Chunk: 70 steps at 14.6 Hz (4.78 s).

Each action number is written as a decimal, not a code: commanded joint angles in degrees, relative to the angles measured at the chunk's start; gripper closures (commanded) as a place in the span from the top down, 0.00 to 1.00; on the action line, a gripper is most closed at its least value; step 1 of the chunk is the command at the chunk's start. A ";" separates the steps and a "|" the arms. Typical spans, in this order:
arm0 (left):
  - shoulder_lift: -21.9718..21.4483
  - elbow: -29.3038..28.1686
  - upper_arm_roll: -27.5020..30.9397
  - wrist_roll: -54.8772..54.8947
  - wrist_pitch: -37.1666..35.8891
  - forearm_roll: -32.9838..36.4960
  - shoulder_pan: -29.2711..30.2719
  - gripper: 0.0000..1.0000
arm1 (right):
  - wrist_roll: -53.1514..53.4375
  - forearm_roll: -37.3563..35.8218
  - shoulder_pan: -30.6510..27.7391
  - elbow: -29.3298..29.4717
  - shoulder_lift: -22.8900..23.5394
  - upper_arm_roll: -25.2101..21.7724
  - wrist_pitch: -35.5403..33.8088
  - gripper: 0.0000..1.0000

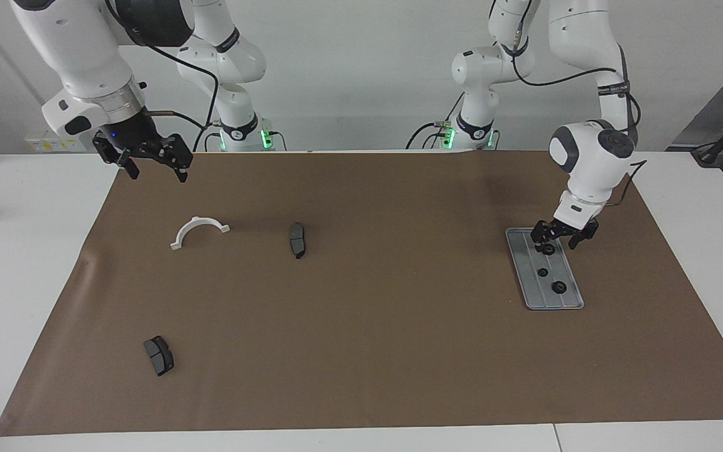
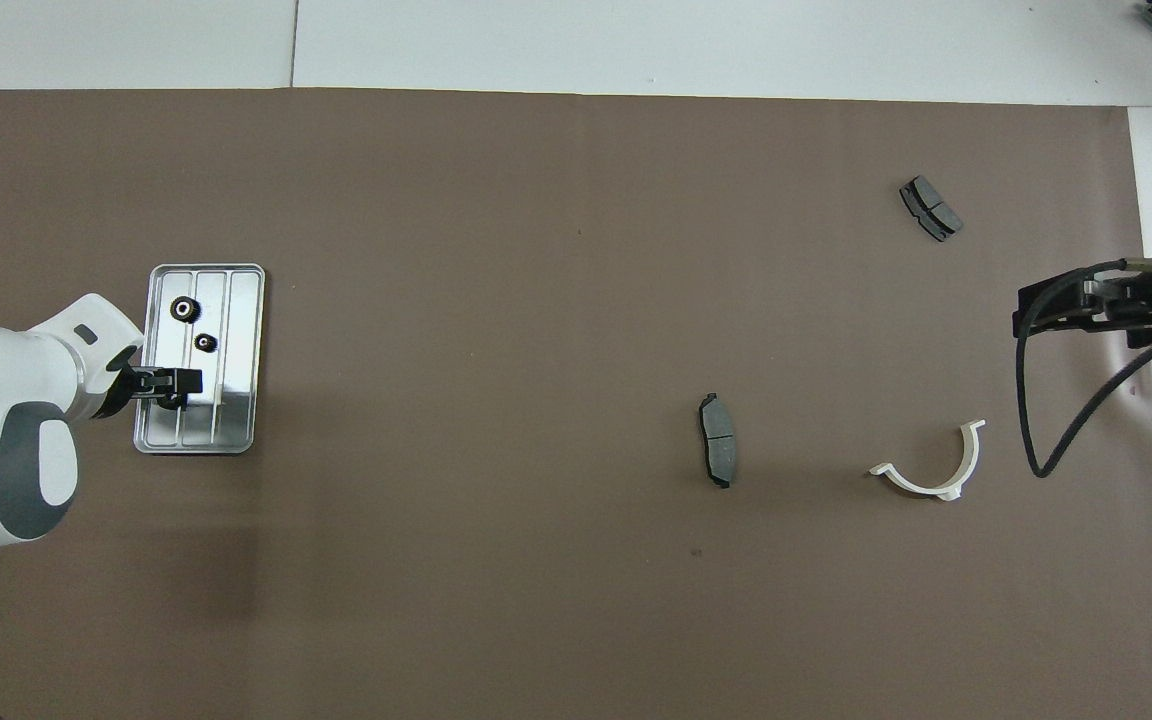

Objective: Place bearing gear from tray to pile
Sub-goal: 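Grasp a black bearing in the tray with the left gripper, then carry the bearing to the center with the left gripper while the right gripper approaches, then take the bearing with the right gripper while the left gripper returns to the tray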

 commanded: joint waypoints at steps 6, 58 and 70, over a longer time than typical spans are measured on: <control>1.11 -1.85 -0.47 0.80 3.06 0.53 0.82 0.71 | -0.90 0.39 -0.25 -0.61 -0.92 0.08 -0.80 1.00; 25.13 43.44 -0.30 -37.44 -1.58 4.31 -35.76 1.00 | 6.21 7.24 10.90 -3.07 16.21 0.25 31.18 1.00; 3.57 23.29 -0.38 -14.94 -13.36 4.22 -15.81 1.00 | 17.91 -1.53 27.51 14.78 43.10 0.17 54.29 1.00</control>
